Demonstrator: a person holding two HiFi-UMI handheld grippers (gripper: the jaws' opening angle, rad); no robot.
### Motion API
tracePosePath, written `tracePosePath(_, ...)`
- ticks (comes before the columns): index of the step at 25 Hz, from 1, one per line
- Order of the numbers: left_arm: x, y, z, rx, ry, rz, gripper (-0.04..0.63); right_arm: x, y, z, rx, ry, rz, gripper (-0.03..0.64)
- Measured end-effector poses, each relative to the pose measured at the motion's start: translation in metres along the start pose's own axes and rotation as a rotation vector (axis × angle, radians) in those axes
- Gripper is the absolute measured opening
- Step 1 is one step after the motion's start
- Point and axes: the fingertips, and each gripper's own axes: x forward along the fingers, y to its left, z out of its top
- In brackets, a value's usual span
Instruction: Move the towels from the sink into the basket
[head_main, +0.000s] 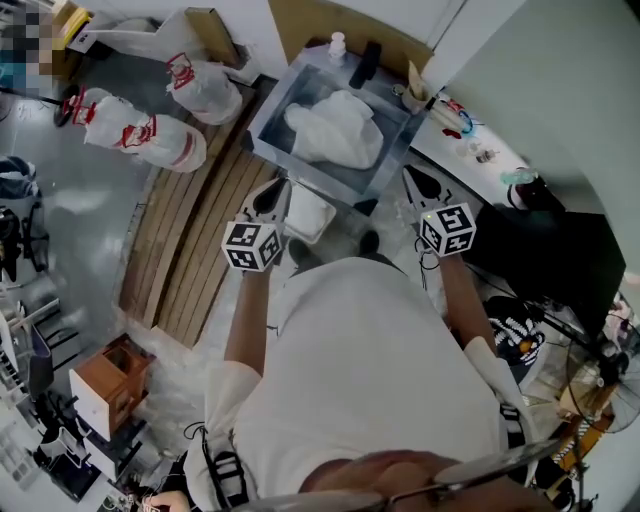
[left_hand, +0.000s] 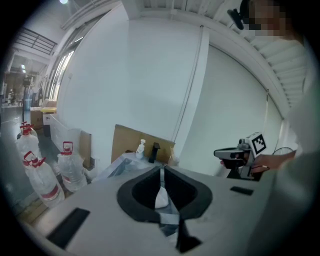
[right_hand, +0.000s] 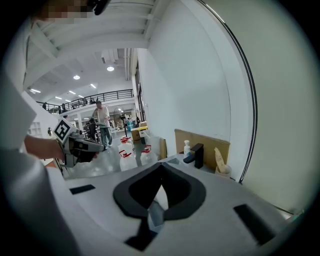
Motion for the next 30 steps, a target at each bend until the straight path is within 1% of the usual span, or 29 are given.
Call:
tracePosePath(5, 0.035, 0.003, 0.000, 0.028, 0.030, -0.017, 0.028, 0.017, -0.010, -0.013, 0.003, 0.042, 0.016, -0.002)
tracePosePath(7, 0.050, 0.001, -0.004, 0.045, 0.055, -0.031, 0.028, 0.020, -0.014, -0.022, 0.012, 0.065, 0.016, -0.002)
tracePosePath(10, 0.085, -0.002, -0.017, 0.089, 0.124, -0.061, 0.028, 0.028, -0.029, -0.034, 0.030, 0.083, 0.010, -0.002)
tracePosePath(15, 0.146, -0.002, -0.051, 0.166, 0.271, -0.102, 0.032, 0.034, -0.047, -0.063, 0.069, 0.133, 0.009, -0.002)
tracePosePath(16, 0.159, -0.002, -0.058, 0.176, 0.296, -0.110, 0.055, 0.036, -0.051, -0.071, 0.075, 0.142, 0.009, -0.002)
tracePosePath(17, 0.173, -0.001, -0.067, 0.187, 0.322, -0.115, 0.119, 0.037, -0.057, -0.079, 0.082, 0.151, 0.009, -0.002)
tracePosePath(18, 0.188, 0.001, -0.077, 0.202, 0.351, -0.118, 0.155, 0.039, -0.062, -0.087, 0.091, 0.159, 0.008, -0.002)
tracePosePath(20, 0.216, 0.008, -0.101, 0.255, 0.421, -0.117, 0.163, 0.041, -0.072, -0.103, 0.116, 0.176, 0.008, -0.002)
tracePosePath(22, 0.245, 0.017, -0.124, 0.337, 0.500, -0.119, 0.188, 0.042, -0.078, -0.118, 0.145, 0.192, 0.008, -0.002)
tracePosePath(24, 0.275, 0.025, -0.145, 0.428, 0.577, -0.127, 0.233, 0.044, -0.083, -0.131, 0.169, 0.206, 0.010, -0.002)
tracePosePath(25, 0.289, 0.029, -0.156, 0.462, 0.616, -0.137, 0.252, 0.045, -0.086, -0.136, 0.179, 0.212, 0.013, -0.002)
tracePosePath(27, 0.314, 0.036, -0.180, 0.507, 0.698, -0.153, 0.304, 0.048, -0.089, -0.148, 0.193, 0.225, 0.022, -0.002)
tracePosePath(30, 0.341, 0.052, -0.219, 0.590, 0.836, -0.166, 0.350, 0.050, -0.092, -0.160, 0.207, 0.239, 0.038, -0.002)
